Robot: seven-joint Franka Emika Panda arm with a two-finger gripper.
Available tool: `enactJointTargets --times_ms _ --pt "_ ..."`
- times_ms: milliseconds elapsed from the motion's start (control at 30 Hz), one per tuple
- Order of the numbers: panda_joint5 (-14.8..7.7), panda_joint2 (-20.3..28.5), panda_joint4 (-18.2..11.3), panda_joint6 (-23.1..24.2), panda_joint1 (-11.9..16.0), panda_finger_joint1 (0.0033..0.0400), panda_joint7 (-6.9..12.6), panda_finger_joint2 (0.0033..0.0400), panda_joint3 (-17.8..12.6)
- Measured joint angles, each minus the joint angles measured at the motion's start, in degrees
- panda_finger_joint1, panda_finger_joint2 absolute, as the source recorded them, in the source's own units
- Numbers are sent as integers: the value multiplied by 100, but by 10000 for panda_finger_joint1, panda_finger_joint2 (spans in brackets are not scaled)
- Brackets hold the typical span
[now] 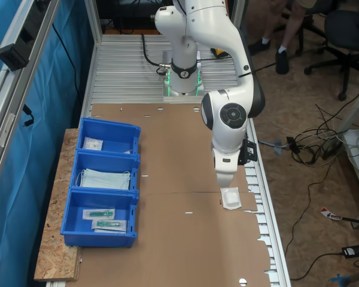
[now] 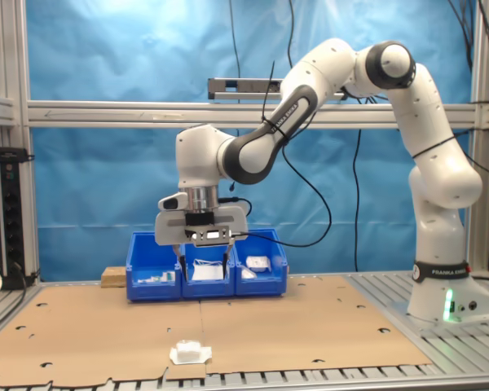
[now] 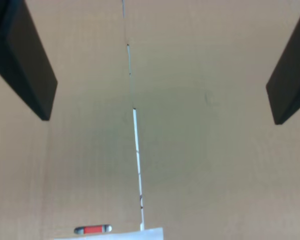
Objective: Pick and place sorting task of medical equipment.
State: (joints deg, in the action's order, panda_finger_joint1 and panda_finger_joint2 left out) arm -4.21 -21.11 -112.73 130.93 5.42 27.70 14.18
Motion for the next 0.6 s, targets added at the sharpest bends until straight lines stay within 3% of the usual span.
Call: enactJointTargets --times_ms 600 --pt "0 -308 -376 1152 -99 400 0 400 9"
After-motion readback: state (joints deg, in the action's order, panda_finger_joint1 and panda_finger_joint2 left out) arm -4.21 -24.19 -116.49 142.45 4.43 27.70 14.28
